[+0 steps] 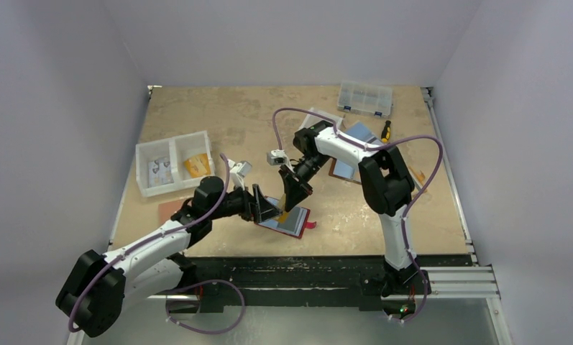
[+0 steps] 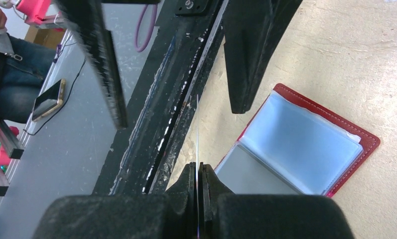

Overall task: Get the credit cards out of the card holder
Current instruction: Place the credit card in the storage box.

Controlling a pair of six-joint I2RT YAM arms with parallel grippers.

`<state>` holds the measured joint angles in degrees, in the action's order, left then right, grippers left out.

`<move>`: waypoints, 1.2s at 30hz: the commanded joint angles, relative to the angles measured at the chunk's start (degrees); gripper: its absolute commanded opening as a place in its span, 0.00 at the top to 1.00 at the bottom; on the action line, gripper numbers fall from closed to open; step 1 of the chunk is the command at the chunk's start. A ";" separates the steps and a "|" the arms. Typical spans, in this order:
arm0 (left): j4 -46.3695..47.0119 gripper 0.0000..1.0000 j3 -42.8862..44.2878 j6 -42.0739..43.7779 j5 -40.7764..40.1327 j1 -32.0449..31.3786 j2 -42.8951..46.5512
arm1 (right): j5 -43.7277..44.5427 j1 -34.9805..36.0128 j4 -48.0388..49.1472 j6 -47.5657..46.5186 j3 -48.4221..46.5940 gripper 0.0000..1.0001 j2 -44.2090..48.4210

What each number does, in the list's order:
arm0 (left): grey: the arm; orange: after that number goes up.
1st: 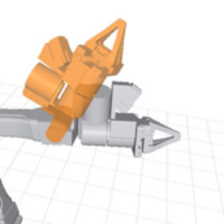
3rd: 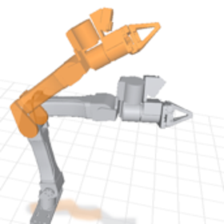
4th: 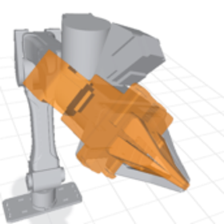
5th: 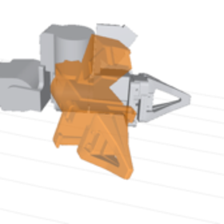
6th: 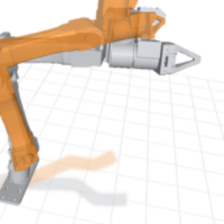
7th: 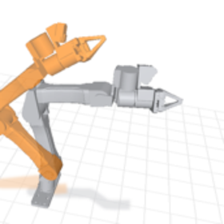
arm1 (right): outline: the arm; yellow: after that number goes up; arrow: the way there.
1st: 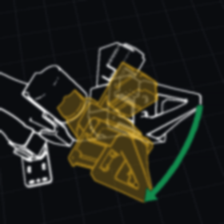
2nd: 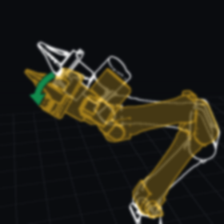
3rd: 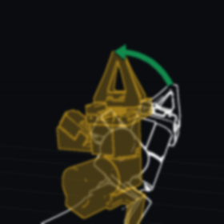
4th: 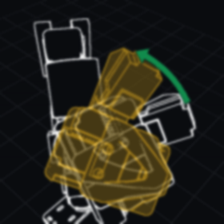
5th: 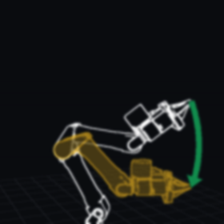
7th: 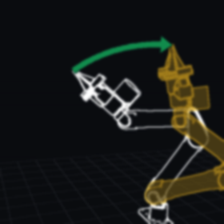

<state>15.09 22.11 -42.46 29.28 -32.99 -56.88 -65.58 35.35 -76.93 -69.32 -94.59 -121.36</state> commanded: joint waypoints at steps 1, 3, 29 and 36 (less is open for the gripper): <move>7.42 0.22 -3.87 -1.88 4.35 0.37 1.68 | -2.22 0.33 -0.94 0.55 -1.18 1.00 1.37; 7.57 0.27 -4.36 -1.29 3.82 0.31 2.23 | -2.40 0.32 -0.95 0.80 -1.26 1.00 1.14; 1.45 1.00 3.61 9.71 6.34 -0.31 -6.48 | 2.30 -3.67 -0.24 3.20 -2.35 0.42 4.53; -17.43 1.00 10.85 18.76 5.40 1.44 -5.58 | 6.66 -12.70 0.00 1.79 0.28 0.32 14.00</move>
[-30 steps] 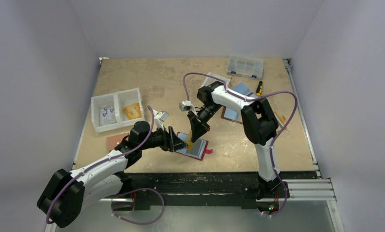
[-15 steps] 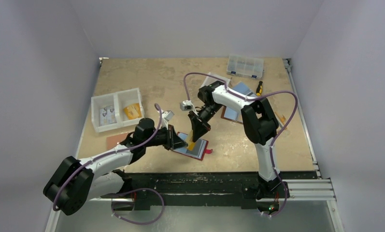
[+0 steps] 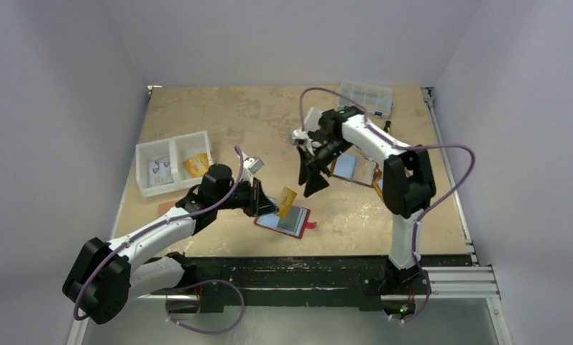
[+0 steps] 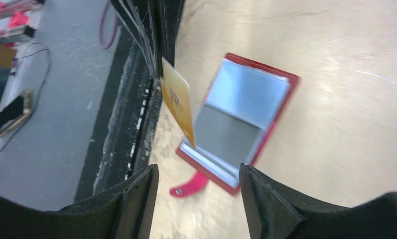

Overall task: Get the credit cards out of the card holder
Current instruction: Place the credit card in the storage box.

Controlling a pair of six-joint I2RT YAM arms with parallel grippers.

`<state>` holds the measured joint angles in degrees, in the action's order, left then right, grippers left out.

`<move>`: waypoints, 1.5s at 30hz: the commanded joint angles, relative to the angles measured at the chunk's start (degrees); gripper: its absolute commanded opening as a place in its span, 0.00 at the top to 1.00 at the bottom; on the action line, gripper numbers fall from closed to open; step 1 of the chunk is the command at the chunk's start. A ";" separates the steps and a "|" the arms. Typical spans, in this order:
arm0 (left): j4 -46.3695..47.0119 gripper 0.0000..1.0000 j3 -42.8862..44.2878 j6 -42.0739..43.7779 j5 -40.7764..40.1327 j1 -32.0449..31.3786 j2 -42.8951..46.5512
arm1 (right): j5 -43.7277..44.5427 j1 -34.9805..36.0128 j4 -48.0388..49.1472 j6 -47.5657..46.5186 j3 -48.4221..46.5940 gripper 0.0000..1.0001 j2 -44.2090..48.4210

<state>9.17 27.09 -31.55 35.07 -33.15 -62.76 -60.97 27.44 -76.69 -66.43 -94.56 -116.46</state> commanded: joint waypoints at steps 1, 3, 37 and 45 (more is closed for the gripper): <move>-13.13 1.00 6.90 8.58 -0.15 2.20 0.01 | 2.14 -6.05 0.16 -1.15 1.27 0.31 11.02; -15.10 1.00 8.80 9.32 -0.20 3.15 -0.16 | 2.17 -8.19 2.36 -0.14 4.01 0.29 15.14; -32.09 1.00 24.53 5.42 -22.61 30.31 4.01 | -8.46 -22.22 6.49 -7.22 20.30 0.17 23.43; -30.50 1.00 25.65 5.84 -24.20 38.34 -1.93 | -8.06 -22.19 5.80 -8.78 20.62 0.17 23.77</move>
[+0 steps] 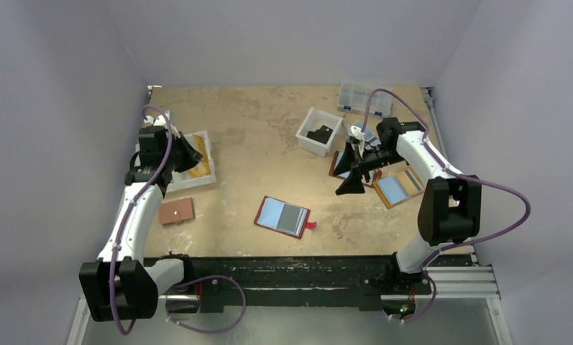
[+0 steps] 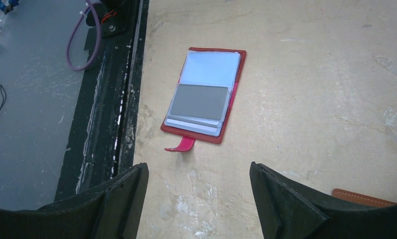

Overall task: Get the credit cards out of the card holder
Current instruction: Place the credit card in the storage box.

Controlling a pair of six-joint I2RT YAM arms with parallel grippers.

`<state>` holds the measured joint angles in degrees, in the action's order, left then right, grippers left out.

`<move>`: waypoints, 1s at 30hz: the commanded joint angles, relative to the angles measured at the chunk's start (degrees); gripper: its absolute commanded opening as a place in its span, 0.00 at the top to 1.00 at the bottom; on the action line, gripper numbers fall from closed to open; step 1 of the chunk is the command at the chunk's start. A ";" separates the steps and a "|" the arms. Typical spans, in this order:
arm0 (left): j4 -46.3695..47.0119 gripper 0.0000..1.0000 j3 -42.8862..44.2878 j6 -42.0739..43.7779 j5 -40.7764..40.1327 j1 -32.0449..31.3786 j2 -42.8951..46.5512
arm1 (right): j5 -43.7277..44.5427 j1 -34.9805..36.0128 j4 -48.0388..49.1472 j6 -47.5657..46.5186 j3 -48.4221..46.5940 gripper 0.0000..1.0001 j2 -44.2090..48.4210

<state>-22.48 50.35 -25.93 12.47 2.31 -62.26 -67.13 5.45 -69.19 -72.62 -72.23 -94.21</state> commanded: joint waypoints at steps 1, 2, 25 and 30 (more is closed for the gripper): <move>1.20 1.00 2.50 0.05 -2.35 3.42 -3.31 | -1.79 -0.23 -1.54 -2.47 -1.62 0.17 1.65; 1.32 1.00 2.48 -0.20 -3.21 4.30 -4.10 | -1.70 -0.31 -1.42 -2.32 -1.54 0.17 1.72; 8.78 0.90 1.80 -2.07 3.98 9.43 -19.56 | -1.43 -0.44 -0.93 -1.69 -1.41 0.17 -0.25; -0.19 0.55 6.52 -3.01 -6.52 9.42 -22.97 | -1.42 -0.43 -1.12 -1.89 -1.43 0.17 -0.53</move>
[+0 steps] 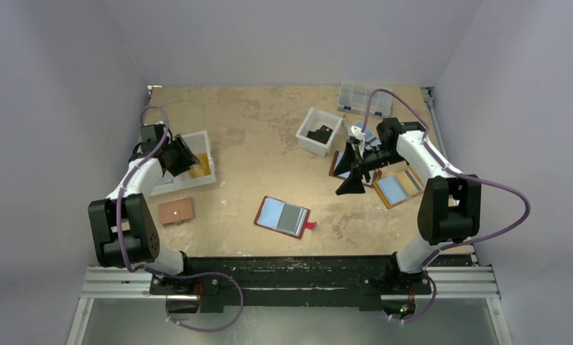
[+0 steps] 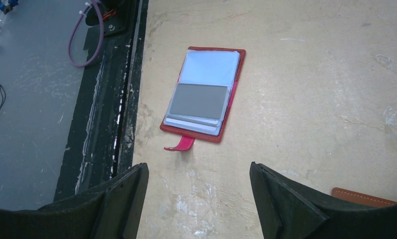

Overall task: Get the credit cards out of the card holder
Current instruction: Place the credit card in the storage box.

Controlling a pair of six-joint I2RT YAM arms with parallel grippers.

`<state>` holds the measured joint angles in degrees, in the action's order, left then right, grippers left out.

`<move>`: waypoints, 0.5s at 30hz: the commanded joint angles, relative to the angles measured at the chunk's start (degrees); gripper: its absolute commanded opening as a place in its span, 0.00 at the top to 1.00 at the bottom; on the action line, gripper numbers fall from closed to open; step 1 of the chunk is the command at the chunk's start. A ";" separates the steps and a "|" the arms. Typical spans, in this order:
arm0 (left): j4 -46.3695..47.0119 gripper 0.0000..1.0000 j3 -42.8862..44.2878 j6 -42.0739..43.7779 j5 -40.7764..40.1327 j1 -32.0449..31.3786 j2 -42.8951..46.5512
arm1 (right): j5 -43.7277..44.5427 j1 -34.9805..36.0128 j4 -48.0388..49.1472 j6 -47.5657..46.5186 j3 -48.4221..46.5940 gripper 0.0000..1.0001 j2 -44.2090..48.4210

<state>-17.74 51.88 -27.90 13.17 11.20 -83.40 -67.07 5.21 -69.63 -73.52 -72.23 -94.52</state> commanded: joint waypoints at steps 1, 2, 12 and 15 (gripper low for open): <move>-6.06 0.53 5.80 -1.50 -8.48 0.54 -2.08 | -1.49 -0.20 -0.73 -1.04 -1.43 0.17 -0.23; -6.89 0.51 6.59 -1.69 -8.81 0.53 -1.93 | -1.51 -0.20 -0.77 -1.02 -1.43 0.17 -0.31; -11.00 0.48 13.57 -2.69 -6.67 0.42 7.58 | -0.60 -0.19 -0.97 -1.06 -1.33 0.17 -0.47; -11.25 0.48 14.29 -6.73 -4.15 0.02 10.28 | -0.20 -0.19 -0.89 -0.54 -1.25 0.17 -0.19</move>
<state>-28.08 62.89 -29.95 6.33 11.25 -77.82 -67.02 5.19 -69.69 -73.54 -72.23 -94.56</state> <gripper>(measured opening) 0.515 0.827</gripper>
